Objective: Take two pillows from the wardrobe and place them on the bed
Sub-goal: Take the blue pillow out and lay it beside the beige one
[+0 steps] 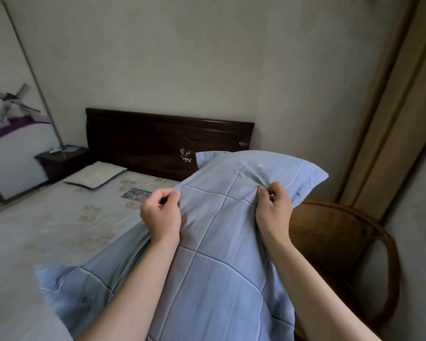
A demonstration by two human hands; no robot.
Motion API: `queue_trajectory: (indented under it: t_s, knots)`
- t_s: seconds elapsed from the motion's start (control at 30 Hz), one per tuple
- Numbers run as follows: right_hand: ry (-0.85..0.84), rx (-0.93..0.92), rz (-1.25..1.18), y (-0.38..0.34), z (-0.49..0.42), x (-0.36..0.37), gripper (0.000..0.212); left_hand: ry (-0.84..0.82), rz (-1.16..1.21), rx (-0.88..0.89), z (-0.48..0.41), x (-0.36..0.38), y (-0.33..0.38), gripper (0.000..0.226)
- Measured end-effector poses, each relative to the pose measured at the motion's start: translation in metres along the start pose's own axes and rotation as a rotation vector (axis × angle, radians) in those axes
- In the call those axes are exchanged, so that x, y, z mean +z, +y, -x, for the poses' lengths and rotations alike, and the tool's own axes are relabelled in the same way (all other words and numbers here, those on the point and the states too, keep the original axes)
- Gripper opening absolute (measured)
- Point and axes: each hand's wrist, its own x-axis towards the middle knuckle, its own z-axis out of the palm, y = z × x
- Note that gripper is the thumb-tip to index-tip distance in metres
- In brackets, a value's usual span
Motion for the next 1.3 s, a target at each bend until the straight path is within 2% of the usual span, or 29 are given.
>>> queue_trajectory:
  t_s: [0.27, 0.47, 0.6, 0.73, 0.93, 1.17, 1.3]
  knots:
    - [-0.086, 0.054, 0.034, 0.056, -0.088, 0.129, 0.028, 0.061, 0.034, -0.004, -0.129, 0.039, -0.08, 0.018]
    - [-0.19, 0.034, 0.037, 0.079, -0.146, 0.22, 0.035, 0.168, 0.055, -0.035, -0.213, 0.054, -0.119, 0.011]
    - [-0.245, 0.031, 0.009, 0.095, -0.176, 0.262, 0.035, 0.22, 0.02, -0.004, -0.252, 0.066, -0.132, 0.009]
    - [-0.293, 0.036, -0.025, 0.112, -0.207, 0.299, 0.035, 0.272, 0.014, 0.002, -0.285, 0.082, -0.146, 0.022]
    - [-0.355, 0.044, -0.068, 0.149, -0.261, 0.357, 0.034, 0.333, -0.054, 0.005, -0.331, 0.114, -0.178, 0.019]
    - [-0.526, 0.073, -0.102, 0.217, -0.369, 0.436, 0.028, 0.487, -0.144, 0.014, -0.398, 0.195, -0.231, 0.012]
    - [-0.663, 0.057, -0.083, 0.255, -0.445, 0.474, 0.03, 0.599, -0.186, -0.01, -0.435, 0.257, -0.264, 0.018]
